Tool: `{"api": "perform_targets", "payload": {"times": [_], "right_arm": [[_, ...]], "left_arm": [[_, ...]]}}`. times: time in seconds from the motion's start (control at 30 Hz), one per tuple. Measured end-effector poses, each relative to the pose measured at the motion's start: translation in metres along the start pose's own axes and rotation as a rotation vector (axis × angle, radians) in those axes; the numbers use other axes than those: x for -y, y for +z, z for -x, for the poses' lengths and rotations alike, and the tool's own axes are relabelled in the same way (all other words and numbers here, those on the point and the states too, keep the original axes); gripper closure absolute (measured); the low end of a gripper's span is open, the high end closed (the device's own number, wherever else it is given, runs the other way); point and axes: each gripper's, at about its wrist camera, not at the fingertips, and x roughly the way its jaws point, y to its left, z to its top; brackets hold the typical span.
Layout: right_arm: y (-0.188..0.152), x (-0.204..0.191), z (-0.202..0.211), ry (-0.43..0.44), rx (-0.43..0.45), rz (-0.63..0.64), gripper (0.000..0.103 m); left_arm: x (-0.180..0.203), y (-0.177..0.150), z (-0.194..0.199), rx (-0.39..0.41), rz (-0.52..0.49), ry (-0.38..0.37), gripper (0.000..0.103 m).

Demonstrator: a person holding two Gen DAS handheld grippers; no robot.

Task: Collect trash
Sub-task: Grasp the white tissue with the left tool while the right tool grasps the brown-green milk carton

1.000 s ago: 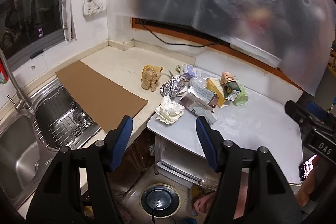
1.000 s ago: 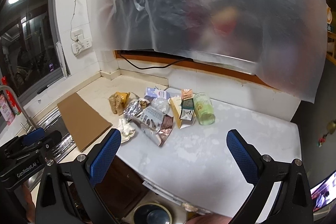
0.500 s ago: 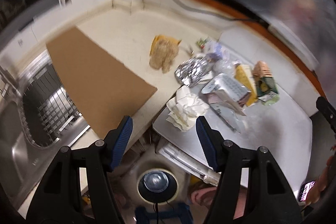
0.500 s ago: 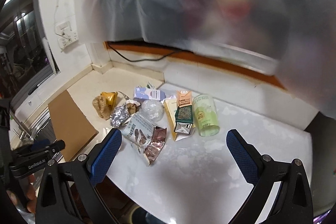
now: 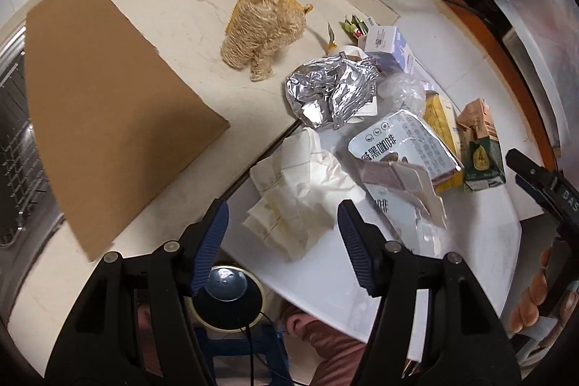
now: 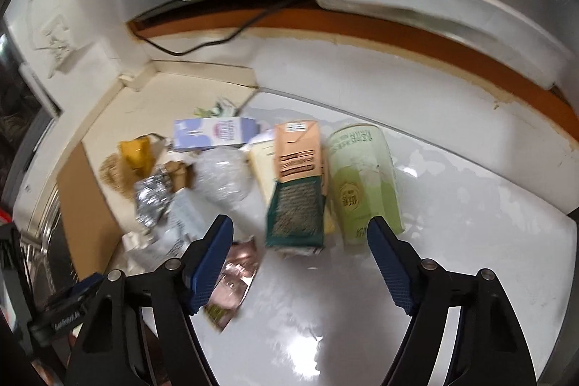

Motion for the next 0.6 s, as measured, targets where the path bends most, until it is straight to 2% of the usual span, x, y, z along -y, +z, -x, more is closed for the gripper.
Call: {"api": "perform_targets", "payload": {"times": [0.17,0.23,0.3,0.33,0.47,0.6], "right_arm": [[0.007,0.004,-0.033,-0.011,-0.046,-0.023,0.035],[0.005,0.006,-0.042,-0.002,-0.068,-0.030,0.043],[0.002,0.008,-0.050,0.023,-0.093,-0.044,0.060],[0.000,0.009,-0.053,0.033,-0.103,-0.051,0.063],[-0.008,0.010,-0.053,0.055,-0.082,-0.062,0.065],[-0.016,0.007,-0.037,0.047,-0.044,-0.052,0.066]], "left_arm": [[0.000,0.004,-0.021,-0.035,0.030,-0.023,0.043],[-0.003,0.004,-0.030,-0.052,0.047,-0.032,0.043],[-0.006,0.003,-0.036,-0.062,0.076,-0.069,0.043],[-0.008,0.003,-0.037,-0.061,0.093,-0.089,0.044],[-0.009,0.003,-0.035,-0.041,0.120,-0.136,0.090],[-0.003,0.000,-0.025,0.013,0.089,-0.092,0.094]]}}
